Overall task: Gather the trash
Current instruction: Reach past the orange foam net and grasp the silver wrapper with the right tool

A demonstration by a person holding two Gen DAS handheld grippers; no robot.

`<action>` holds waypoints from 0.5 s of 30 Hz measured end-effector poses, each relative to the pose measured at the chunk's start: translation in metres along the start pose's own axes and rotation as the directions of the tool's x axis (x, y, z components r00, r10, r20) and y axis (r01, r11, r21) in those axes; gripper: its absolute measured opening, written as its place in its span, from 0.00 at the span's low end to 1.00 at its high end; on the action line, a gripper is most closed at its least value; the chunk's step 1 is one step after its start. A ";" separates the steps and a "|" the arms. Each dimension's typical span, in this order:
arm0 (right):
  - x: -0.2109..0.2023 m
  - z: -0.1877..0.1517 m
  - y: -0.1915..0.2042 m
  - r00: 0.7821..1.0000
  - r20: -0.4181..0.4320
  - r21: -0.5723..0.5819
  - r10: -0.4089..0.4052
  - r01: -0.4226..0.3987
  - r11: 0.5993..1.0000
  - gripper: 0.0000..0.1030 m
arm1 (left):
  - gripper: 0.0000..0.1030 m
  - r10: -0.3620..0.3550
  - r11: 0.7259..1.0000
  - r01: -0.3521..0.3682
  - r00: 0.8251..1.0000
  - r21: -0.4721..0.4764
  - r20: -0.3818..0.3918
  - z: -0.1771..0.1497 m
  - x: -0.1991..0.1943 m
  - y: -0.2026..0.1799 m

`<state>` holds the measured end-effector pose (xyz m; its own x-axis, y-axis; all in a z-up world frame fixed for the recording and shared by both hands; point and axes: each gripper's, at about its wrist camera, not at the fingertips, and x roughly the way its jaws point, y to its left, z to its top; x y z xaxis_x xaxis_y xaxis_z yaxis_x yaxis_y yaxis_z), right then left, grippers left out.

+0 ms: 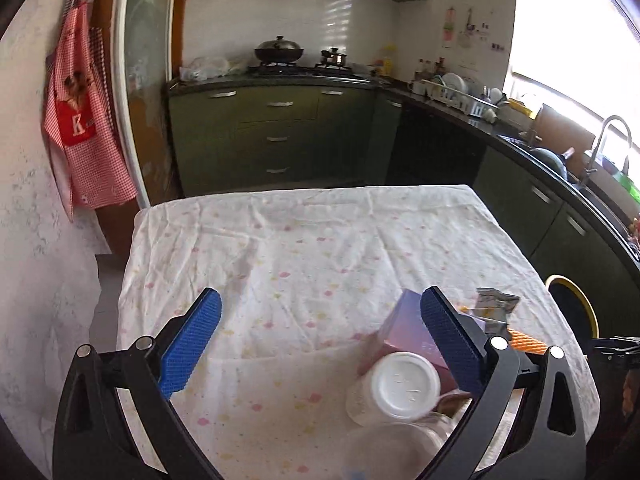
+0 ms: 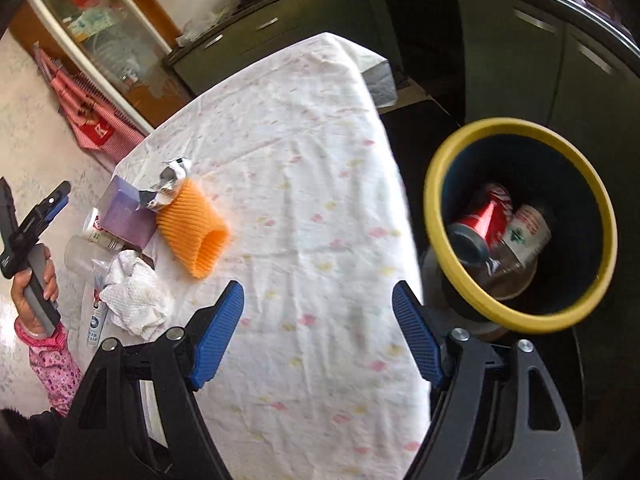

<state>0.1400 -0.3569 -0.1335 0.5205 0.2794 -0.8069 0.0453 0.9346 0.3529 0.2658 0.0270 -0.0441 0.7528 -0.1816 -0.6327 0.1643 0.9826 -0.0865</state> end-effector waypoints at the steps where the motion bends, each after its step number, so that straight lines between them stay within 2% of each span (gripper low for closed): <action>1: 0.003 0.007 0.009 1.000 0.001 -0.017 0.007 -0.007 1.000 0.70 | 0.95 0.025 0.999 -0.025 1.000 -0.019 -0.001 -0.003 0.007 0.008; 3: 0.010 0.021 0.026 1.000 0.006 -0.048 0.021 -0.020 0.999 0.70 | 0.95 0.058 0.997 -0.058 0.998 -0.050 0.003 -0.009 0.017 0.020; 7: 0.026 0.049 0.061 0.999 0.007 -0.098 0.053 -0.052 0.994 0.69 | 0.95 0.067 0.989 -0.065 0.998 -0.132 0.008 -0.016 0.028 0.042; 9: 0.034 0.061 0.078 0.998 0.011 -0.122 0.055 -0.053 0.991 0.62 | 0.95 0.083 0.985 -0.084 0.997 -0.149 -0.012 -0.017 0.032 0.050; 12: 0.049 0.076 0.098 0.996 0.008 -0.130 0.084 -0.082 0.988 0.52 | 0.95 0.105 0.982 -0.103 0.994 -0.158 0.006 -0.018 0.027 0.057; 15: 0.069 0.084 0.112 0.997 -0.012 -0.135 0.079 -0.080 0.988 0.49 | 0.95 0.128 0.981 -0.123 0.991 -0.150 0.024 -0.016 0.019 0.057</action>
<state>0.2530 -0.2510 -0.1096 0.5121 0.3550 -0.7821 -0.1122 0.9304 0.3489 0.2793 0.0801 -0.0739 0.7827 -0.0551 -0.6199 -0.0269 0.9921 -0.1221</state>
